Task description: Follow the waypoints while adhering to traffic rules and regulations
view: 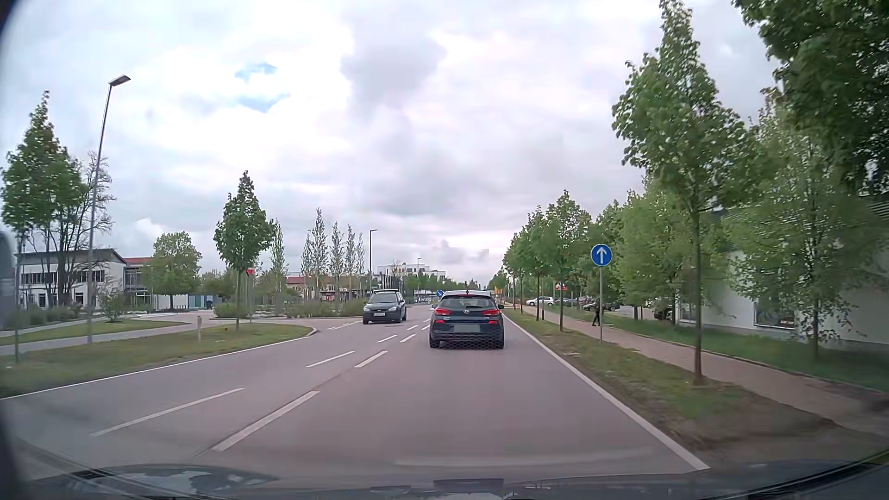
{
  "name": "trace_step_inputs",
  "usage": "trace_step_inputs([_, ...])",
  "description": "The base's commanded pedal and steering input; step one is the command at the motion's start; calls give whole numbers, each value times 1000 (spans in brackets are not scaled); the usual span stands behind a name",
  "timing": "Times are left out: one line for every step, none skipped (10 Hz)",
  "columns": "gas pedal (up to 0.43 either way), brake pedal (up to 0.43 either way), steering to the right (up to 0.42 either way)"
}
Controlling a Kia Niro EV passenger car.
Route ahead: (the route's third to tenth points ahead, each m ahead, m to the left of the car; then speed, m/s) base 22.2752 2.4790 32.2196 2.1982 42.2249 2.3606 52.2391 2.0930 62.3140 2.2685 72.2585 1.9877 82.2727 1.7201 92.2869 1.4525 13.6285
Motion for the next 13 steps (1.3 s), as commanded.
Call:
trace_step_inputs([177, 12, 0])
trace_step_inputs([177, 6, -1])
trace_step_inputs([177, 12, -1])
trace_step_inputs([177, 12, -1])
trace_step_inputs([177, 12, -1])
trace_step_inputs([177, 6, -1])
trace_step_inputs([177, 6, -1])
trace_step_inputs([177, 12, 0])
trace_step_inputs([177, 12, 0])
trace_step_inputs([177, 12, 1])
trace_step_inputs([177, 12, 0])
trace_step_inputs([169, 12, 0])
trace_step_inputs([169, 12, 1])
